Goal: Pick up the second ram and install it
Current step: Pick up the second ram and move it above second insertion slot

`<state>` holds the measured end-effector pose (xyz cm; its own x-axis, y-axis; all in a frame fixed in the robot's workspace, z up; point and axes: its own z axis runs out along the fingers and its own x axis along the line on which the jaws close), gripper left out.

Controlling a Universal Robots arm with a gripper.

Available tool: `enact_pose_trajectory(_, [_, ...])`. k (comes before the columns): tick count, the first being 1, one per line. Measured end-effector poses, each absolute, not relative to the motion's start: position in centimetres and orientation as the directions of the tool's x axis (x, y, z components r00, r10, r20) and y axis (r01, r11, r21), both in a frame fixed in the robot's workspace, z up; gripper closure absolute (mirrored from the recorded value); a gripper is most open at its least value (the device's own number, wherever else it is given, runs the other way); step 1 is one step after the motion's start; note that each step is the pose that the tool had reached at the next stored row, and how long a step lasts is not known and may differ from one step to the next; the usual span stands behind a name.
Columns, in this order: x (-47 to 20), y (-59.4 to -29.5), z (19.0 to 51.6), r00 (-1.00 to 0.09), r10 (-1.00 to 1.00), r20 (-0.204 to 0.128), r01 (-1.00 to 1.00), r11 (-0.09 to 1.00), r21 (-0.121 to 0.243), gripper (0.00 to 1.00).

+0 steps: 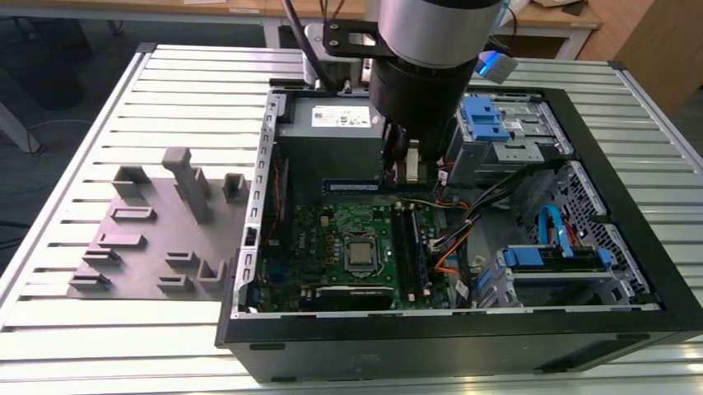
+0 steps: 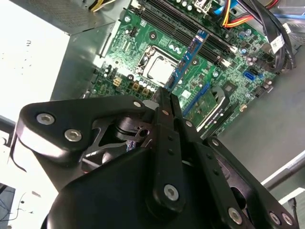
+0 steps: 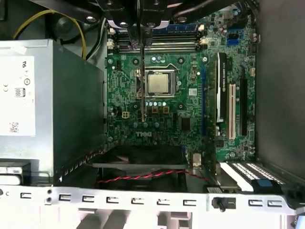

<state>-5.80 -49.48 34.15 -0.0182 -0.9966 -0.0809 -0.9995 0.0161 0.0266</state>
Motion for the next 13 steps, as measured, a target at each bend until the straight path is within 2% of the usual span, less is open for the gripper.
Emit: enact_pose_trajectory(13, [-5.4,-49.6,31.8,-0.018,-0.997,-0.081,-0.999,0.016,0.027,0.90])
